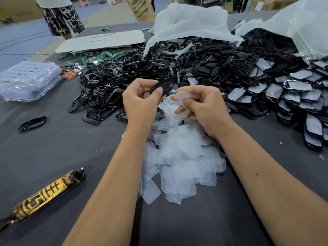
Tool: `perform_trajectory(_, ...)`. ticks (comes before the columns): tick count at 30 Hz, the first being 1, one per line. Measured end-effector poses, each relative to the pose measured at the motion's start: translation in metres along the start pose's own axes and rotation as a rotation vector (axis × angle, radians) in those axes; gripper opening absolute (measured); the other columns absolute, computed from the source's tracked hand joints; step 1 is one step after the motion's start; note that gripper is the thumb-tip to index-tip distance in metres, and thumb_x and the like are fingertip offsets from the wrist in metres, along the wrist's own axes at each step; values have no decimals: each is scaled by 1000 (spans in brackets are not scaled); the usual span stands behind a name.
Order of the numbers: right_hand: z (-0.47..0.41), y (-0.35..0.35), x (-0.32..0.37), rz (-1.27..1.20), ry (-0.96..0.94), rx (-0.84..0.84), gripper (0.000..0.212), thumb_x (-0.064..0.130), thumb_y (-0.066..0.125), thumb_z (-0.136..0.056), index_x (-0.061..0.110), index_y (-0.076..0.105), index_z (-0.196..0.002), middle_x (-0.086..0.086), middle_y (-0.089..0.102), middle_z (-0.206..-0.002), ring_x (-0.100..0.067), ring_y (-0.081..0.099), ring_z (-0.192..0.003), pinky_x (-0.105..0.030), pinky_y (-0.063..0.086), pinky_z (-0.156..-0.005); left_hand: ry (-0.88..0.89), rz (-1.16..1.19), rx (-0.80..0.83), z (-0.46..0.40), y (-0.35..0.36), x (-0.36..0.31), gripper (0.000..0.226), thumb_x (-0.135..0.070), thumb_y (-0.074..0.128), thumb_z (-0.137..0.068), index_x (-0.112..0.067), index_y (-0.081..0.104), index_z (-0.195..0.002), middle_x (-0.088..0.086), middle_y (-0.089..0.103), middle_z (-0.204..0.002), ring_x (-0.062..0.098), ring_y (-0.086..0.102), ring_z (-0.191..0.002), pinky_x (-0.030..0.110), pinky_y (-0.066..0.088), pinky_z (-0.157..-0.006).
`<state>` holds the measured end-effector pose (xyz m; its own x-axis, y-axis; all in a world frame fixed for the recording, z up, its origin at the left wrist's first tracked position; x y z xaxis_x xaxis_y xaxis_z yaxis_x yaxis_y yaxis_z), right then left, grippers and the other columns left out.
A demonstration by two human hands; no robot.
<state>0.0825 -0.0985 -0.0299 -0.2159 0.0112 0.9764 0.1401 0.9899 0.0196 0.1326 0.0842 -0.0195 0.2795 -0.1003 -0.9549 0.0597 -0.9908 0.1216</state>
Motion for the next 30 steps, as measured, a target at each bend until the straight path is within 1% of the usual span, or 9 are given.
perform_trajectory(3,-1,0,-1,-64,21,10,41,-23,45,-95,-3,68,-122,-16,76,-115,-23,72,-73,-27,59,-62,6,-3,-1,0,0,1,17,3,73,-87,-13,70,-89,10,73,-81,27,72,-71,22,55,-63)
perform_trajectory(6,-1,3,1,-95,3,23,39,-17,49,-98,2,63,-129,-18,70,-123,-25,75,-83,-27,60,-63,4,-10,3,0,0,1,16,2,73,-87,-13,70,-89,10,73,-81,26,71,-71,24,55,-64)
perform_trajectory(10,-2,0,-1,-139,-10,-21,27,-8,58,-100,2,56,-126,-22,76,-102,-34,79,-86,-29,61,-61,-1,-4,6,0,1,0,16,4,72,-88,-12,70,-89,13,72,-81,29,70,-72,22,55,-63)
perform_trajectory(13,-1,-2,-3,-130,-1,-44,4,-1,59,-103,0,58,-106,-19,76,-81,-37,77,-74,-28,60,-55,-2,11,8,1,2,-2,18,7,72,-88,-10,70,-89,18,70,-82,34,67,-75,19,55,-63)
perform_trajectory(18,0,1,1,-83,3,-16,18,17,54,-109,3,54,-98,-18,78,-89,-23,63,-46,-26,46,-37,-7,-1,-5,1,1,-2,18,8,72,-88,-10,70,-89,27,71,-91,35,67,-75,19,55,-63)
perform_trajectory(23,-1,-2,-1,-38,-3,-43,40,30,47,-111,-6,59,-99,-18,77,-88,-15,55,-43,-23,34,-38,-22,0,6,1,1,0,18,7,73,-88,-11,71,-90,20,73,-87,26,72,-70,21,56,-63)
perform_trajectory(25,-1,-4,-3,-48,6,-61,37,27,52,-110,-7,62,-100,-26,70,-81,-15,53,-45,-26,35,-42,-24,-5,9,1,1,1,18,7,73,-88,-11,71,-90,15,73,-84,22,73,-69,21,56,-63)
perform_trajectory(27,-1,-4,-4,-47,2,-79,25,23,58,-107,5,72,-97,-14,62,-65,-17,52,-48,-23,35,-41,-22,-4,5,1,1,0,18,6,73,-87,-11,71,-90,12,73,-83,22,73,-68,21,56,-63)
perform_trajectory(30,-1,-7,-4,-28,-2,-114,17,23,63,-104,15,79,-101,1,58,-58,-13,50,-47,-20,37,-41,-26,-10,1,1,1,0,18,7,73,-87,-11,70,-90,15,73,-85,26,73,-69,21,56,-63)
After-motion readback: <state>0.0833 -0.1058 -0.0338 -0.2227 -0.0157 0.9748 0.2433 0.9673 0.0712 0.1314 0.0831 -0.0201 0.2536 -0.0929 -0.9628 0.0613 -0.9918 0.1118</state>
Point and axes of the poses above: each hand's wrist, its own z-axis away from the middle knuckle, its own y-axis out of the palm, x = y × z, the point moved 9 cm from there along -z, towards the middle knuckle
